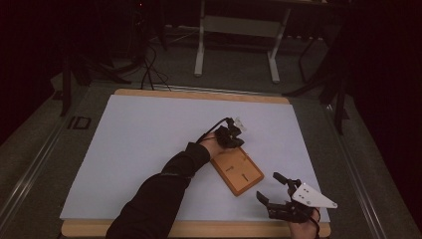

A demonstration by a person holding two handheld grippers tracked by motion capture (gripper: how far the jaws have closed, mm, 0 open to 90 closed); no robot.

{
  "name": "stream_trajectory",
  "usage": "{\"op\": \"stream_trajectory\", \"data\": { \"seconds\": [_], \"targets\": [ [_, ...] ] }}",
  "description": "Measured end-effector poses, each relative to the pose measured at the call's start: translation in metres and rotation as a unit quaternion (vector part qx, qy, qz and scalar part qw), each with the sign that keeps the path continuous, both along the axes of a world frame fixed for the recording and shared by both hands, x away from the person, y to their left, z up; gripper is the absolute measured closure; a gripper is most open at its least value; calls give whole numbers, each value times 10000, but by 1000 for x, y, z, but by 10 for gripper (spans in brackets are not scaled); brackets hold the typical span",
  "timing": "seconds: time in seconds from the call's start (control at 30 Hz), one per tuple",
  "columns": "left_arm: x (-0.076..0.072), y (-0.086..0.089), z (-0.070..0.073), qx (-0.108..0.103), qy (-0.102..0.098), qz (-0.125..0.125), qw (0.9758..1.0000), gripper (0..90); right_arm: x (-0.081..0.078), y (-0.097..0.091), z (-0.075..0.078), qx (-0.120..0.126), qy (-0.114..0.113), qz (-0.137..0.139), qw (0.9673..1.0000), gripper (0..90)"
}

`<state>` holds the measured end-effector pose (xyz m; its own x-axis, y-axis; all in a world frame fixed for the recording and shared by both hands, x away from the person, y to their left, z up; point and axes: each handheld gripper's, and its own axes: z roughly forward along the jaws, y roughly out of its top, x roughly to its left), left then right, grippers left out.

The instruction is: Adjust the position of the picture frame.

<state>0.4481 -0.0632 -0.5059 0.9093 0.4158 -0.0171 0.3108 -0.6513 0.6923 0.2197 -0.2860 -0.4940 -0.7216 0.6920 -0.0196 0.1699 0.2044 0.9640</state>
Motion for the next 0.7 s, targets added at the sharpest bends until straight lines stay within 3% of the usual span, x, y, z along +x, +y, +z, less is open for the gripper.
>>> {"op": "stream_trajectory", "data": {
  "seconds": [0.3,0.7],
  "targets": [
    [16,-8,-8,235,33,120,9996,900,0,0,0,12,25,31,10000,144],
    [15,-7,-11,304,-6,159,9994,900,0,1,-1,4,45,60,10000,144]
  ]
}}
